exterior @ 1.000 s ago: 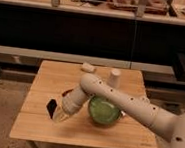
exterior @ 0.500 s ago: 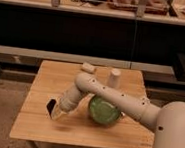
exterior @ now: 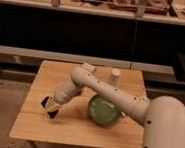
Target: Knock the eraser over
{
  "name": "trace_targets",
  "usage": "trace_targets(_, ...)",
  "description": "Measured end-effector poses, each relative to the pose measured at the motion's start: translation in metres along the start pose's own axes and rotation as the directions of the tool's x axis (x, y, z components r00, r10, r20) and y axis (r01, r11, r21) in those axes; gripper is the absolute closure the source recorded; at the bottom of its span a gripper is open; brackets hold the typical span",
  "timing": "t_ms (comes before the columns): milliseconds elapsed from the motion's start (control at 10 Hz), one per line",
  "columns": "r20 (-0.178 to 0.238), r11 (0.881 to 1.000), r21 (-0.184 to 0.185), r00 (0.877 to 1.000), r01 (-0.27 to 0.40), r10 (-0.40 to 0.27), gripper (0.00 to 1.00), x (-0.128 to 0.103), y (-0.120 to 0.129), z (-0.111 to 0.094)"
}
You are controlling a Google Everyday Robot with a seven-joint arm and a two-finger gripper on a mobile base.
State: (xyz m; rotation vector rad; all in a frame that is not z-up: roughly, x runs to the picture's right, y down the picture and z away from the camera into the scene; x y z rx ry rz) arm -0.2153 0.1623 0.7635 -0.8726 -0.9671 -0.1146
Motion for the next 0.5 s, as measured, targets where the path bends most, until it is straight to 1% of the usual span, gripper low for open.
trace_targets(100,0.007,1.000,0.017,1.000,-0.018,0.017,0.74,-0.001,-0.020,0.001)
trace_targets(300,0.045,0.995,0.061,0.996,-0.075,0.072,0.73,-0.001,-0.059,0.000)
trace_targets(400,0.050,0.994,0.066,0.996,-0.083,0.079,0.68,0.000,-0.063,0.000)
trace_targets(500,0.051,0.994,0.067,0.996,-0.083,0.079,0.59,-0.001,-0.064,-0.001)
